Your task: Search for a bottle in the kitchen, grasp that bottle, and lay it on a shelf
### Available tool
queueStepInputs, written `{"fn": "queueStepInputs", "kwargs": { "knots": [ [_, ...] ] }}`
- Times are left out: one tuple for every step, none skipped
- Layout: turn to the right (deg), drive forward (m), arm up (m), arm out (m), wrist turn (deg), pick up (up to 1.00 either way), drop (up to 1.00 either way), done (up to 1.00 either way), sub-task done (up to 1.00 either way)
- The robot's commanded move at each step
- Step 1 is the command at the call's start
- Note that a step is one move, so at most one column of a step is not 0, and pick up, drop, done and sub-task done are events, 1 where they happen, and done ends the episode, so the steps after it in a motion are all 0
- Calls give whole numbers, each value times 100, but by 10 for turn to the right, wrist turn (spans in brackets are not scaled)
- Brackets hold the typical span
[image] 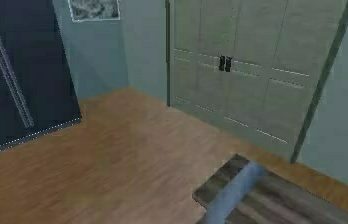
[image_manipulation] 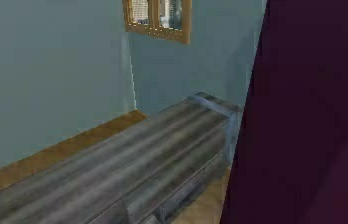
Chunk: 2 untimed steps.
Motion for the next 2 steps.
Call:
{"fn": "queueStepInputs", "kwargs": {
  "knots": [
    [-450, 0, 0, 0, 0, 0, 0, 0, 0],
    [-450, 0, 0, 0, 0, 0, 0, 0, 0]
  ]
}}
